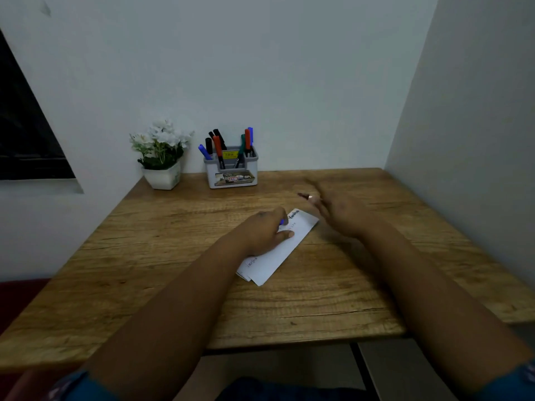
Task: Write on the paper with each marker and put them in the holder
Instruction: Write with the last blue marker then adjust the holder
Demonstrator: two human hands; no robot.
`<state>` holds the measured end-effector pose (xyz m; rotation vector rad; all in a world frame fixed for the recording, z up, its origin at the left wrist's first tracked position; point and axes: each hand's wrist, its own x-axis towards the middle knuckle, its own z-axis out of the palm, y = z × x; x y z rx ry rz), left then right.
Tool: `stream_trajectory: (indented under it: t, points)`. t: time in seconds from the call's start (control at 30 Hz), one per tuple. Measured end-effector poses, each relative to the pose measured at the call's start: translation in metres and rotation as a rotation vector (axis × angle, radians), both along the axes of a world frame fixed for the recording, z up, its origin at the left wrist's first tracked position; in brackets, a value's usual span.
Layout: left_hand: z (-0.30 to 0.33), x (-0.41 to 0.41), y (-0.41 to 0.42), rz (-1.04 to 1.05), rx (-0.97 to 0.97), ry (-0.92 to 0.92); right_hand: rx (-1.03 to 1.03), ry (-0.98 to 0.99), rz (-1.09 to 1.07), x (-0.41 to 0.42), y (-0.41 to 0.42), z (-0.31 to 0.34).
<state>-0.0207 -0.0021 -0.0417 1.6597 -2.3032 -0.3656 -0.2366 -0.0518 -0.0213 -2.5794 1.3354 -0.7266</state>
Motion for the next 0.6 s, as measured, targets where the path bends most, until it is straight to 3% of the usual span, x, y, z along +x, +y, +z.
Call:
stream_trajectory:
  t: [0.17,0.23,0.3,0.4,0.6]
  points:
    - [0.004,0.012,-0.002,-0.004,0.042,0.035,0.672,-0.990,0.138,-0.022,-0.011,0.000]
    - [0.004,0.015,-0.004,-0.020,0.070,0.033,0.936,-1.241,0.221,-0.021,-0.015,-0.002]
    - [0.005,0.017,-0.005,-0.031,0.091,0.026,0.982,-1.268,0.229,-0.015,-0.016,-0.007]
    - [0.006,0.017,-0.008,-0.035,0.102,-0.010,0.846,-1.084,0.109,0.001,-0.018,-0.014]
    - [0.008,0.016,-0.012,-0.009,0.085,-0.066,0.610,-0.779,0.133,0.018,-0.011,-0.019]
